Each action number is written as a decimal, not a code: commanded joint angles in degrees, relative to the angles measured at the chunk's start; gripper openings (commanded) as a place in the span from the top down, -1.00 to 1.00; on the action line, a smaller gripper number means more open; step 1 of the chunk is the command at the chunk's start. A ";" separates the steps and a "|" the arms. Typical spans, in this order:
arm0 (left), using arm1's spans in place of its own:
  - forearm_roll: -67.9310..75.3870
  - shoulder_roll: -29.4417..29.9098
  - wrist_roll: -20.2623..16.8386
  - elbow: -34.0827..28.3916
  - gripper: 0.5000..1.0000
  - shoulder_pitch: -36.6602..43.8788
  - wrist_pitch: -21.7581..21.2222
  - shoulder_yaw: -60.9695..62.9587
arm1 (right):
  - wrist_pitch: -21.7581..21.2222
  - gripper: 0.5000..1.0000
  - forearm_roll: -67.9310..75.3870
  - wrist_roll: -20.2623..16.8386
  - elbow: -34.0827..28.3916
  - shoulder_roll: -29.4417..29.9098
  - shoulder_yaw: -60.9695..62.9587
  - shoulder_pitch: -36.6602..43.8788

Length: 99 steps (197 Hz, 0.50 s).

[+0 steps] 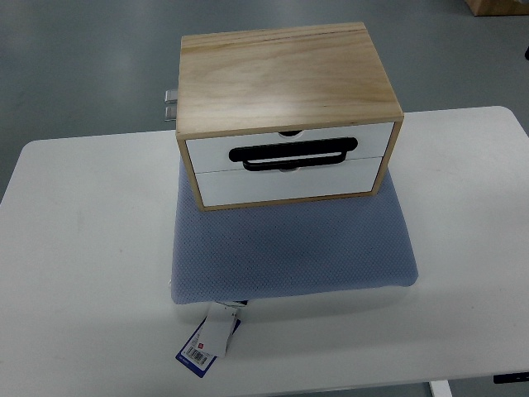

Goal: Open wood drawer with right hand
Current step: 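Move the right hand over the cabinet toward the upper drawer's black handle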

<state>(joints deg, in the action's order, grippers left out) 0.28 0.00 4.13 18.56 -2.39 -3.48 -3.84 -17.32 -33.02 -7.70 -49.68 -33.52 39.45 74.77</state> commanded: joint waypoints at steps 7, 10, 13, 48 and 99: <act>-0.01 0.00 0.00 -0.02 -1.00 0.01 0.14 -0.03 | -0.53 -0.78 -4.42 -7.24 -9.11 -2.86 -14.05 12.24; -0.01 0.00 0.00 -0.02 -1.00 0.01 0.14 -0.03 | -0.53 -0.78 -4.42 -7.24 -9.11 -2.86 -14.05 12.24; -0.01 0.00 0.00 -0.02 -1.00 0.01 0.14 -0.03 | -0.53 -0.78 -4.42 -7.24 -9.11 -2.86 -14.05 12.24; -0.10 0.00 0.00 -0.02 -1.00 0.01 0.23 -0.03 | -1.05 -0.76 -3.28 -19.72 -22.91 -0.67 -33.73 30.44; -0.28 0.00 0.00 -0.28 -1.00 0.01 0.23 0.06 | 2.81 -0.74 12.01 -27.30 -34.43 6.63 -42.96 36.06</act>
<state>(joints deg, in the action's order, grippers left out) 0.10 0.00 4.12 18.48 -2.37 -3.25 -3.87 -17.03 -27.53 -34.39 -80.69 -29.90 -0.49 109.61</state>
